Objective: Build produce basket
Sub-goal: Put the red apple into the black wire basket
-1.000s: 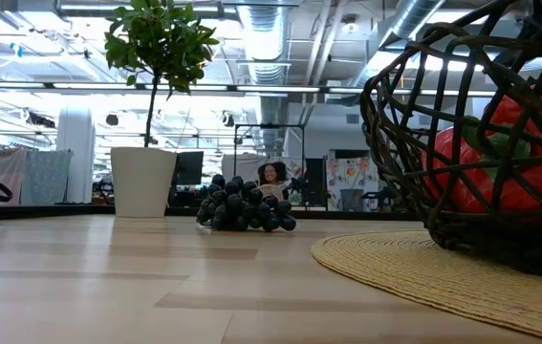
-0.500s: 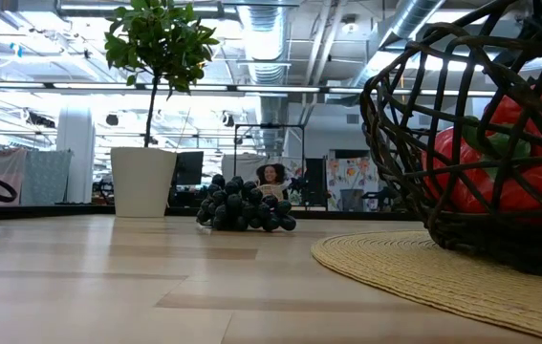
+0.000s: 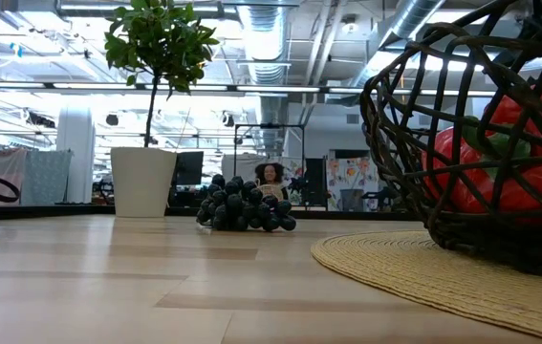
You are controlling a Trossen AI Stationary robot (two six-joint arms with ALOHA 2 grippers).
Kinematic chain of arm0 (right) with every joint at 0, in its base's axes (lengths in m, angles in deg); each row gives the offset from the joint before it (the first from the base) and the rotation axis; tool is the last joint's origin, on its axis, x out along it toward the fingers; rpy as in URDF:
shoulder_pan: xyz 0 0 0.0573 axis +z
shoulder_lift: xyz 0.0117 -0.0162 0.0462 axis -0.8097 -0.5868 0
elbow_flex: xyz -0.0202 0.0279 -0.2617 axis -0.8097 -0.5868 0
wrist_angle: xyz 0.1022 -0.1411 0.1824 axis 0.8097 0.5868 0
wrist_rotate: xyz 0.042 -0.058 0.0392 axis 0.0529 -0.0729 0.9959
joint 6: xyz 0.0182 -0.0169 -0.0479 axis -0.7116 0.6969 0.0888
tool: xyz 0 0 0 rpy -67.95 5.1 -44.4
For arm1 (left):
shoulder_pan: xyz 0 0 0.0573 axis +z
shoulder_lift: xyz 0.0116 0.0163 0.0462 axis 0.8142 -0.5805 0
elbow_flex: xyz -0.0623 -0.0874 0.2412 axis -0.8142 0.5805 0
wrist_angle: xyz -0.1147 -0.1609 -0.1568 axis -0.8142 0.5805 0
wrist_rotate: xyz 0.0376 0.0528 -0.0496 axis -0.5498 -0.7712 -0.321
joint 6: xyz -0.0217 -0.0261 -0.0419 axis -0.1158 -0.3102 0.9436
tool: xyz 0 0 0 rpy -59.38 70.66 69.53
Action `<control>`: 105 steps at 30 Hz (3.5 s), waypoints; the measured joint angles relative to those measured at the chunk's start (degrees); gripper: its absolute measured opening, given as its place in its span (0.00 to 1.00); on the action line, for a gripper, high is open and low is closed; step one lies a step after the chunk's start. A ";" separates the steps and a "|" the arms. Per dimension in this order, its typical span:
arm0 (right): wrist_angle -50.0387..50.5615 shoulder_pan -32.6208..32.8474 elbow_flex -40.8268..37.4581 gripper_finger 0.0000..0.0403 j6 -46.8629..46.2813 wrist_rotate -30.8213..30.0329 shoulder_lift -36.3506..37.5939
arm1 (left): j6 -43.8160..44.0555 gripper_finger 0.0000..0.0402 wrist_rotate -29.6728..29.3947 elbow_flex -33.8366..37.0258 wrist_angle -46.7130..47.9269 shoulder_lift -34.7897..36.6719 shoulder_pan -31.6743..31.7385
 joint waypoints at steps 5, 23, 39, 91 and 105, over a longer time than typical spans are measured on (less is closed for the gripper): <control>0.00 -0.02 0.00 0.83 0.00 0.00 -0.02 | 0.24 0.70 -3.58 0.06 -0.59 -1.68 -1.22; 0.04 0.00 0.00 0.83 0.00 0.00 -0.01 | 0.32 0.70 -19.55 0.01 5.87 -6.00 5.18; 0.07 0.00 0.00 0.83 0.02 0.13 0.00 | 13.54 0.70 -11.75 0.03 7.27 -21.58 13.54; 2.19 -0.02 0.00 0.83 -2.89 0.22 -0.01 | 21.75 0.73 -3.48 0.02 16.33 -31.54 12.53; 2.19 -0.02 0.00 0.83 -2.86 0.22 -0.02 | 21.91 0.73 -3.85 0.03 19.18 -31.54 12.94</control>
